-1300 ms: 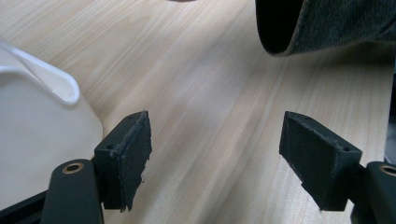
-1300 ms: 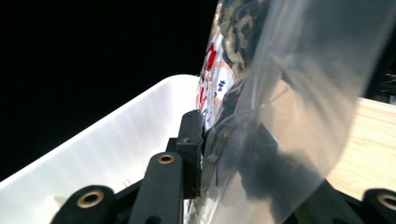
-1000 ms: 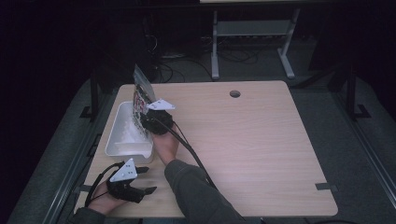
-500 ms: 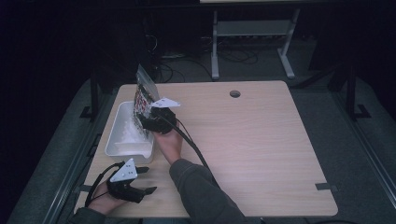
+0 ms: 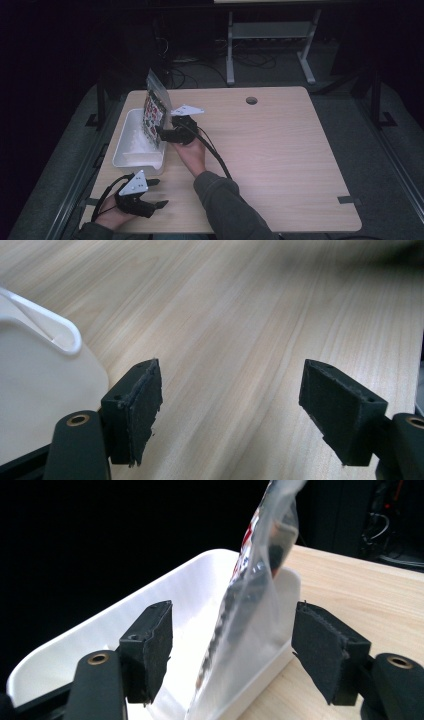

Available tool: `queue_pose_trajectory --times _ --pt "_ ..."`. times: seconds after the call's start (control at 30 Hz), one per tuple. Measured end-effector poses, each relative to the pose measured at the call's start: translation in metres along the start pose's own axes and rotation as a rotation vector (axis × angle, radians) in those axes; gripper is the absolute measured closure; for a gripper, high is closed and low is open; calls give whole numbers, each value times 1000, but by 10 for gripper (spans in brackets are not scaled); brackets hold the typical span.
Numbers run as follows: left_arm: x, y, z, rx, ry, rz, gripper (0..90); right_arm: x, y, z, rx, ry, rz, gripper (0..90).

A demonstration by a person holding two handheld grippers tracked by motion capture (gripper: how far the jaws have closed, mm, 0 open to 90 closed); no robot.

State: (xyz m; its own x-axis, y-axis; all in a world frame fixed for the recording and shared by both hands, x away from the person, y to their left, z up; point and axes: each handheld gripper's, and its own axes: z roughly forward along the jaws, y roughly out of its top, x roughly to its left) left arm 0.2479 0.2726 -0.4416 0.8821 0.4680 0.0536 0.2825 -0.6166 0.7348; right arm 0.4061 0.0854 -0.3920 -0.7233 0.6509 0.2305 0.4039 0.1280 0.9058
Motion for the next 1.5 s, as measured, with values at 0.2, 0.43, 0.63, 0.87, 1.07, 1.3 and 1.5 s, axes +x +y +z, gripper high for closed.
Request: queue_pose_trajectory --times 0.2,0.43,0.63,0.87,1.07,1.3,1.5 --pt "0 0 1 5 0 1 245 -10 -4 -15 18 33 8 309" --pt "0 0 2 6 -2 -2 244 -21 -7 -33 23 51 27 288" --pt "-1 0 3 10 -3 0 243 -27 -10 -50 28 60 28 281" --pt "-1 1 3 12 3 8 239 -37 -17 -71 42 65 27 278" --pt "0 1 3 9 -2 -1 235 -46 -24 -93 40 60 30 275" --pt "-1 1 5 15 -4 -1 226 -56 -30 -114 41 67 32 265" --pt "-2 1 6 18 -3 5 220 -61 -32 -132 40 59 30 261"
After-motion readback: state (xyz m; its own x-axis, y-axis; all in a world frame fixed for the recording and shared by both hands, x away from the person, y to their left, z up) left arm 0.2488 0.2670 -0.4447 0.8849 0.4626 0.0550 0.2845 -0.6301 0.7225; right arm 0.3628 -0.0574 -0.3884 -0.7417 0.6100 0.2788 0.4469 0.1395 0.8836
